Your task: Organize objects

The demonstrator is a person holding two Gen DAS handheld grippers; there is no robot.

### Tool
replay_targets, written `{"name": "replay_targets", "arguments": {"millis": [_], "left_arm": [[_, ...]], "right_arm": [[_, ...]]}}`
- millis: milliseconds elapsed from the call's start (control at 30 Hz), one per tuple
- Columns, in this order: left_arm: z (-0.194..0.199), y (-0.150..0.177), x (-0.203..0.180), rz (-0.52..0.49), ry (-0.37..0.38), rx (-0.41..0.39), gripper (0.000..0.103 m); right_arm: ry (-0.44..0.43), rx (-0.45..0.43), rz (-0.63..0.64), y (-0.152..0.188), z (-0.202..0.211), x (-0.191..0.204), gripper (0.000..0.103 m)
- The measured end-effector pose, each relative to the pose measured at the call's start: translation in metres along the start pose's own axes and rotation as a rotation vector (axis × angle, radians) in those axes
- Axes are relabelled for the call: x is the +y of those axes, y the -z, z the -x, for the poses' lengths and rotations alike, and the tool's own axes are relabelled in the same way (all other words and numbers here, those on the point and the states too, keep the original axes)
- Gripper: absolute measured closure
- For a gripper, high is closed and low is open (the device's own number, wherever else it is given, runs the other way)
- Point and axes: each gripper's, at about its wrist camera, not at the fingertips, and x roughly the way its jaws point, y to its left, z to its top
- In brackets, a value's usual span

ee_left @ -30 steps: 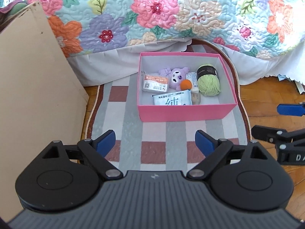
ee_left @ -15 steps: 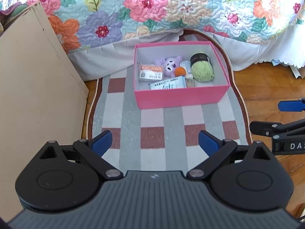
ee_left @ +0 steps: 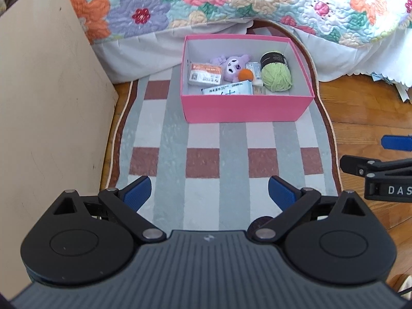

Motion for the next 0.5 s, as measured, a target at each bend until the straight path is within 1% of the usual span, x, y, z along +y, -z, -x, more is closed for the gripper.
{"name": "replay_targets", "arguments": {"millis": [67,200,333,500], "left_arm": [[-0.003,0.001,0.003,0.012,-0.003,0.015,0.004],[-0.008,0.005,0.005,0.024,-0.011,0.007,0.004],[-0.01,0.006,0.009,0.049,-0.002,0.004,0.004],[-0.009,0.008,0.013,0.076,0.011,-0.003,0.004]], "right_arm": [[-0.01,0.011,-0.019,0.0,-0.002,-0.002,0.01],[-0.003,0.014,-0.038,0.002,-0.003,-0.003,0.01],[-0.012,0.03,-0.057,0.004,-0.005,-0.002,0.01],[-0.011,0.041,-0.05,0.008,-0.006,-0.001,0.01]]}}
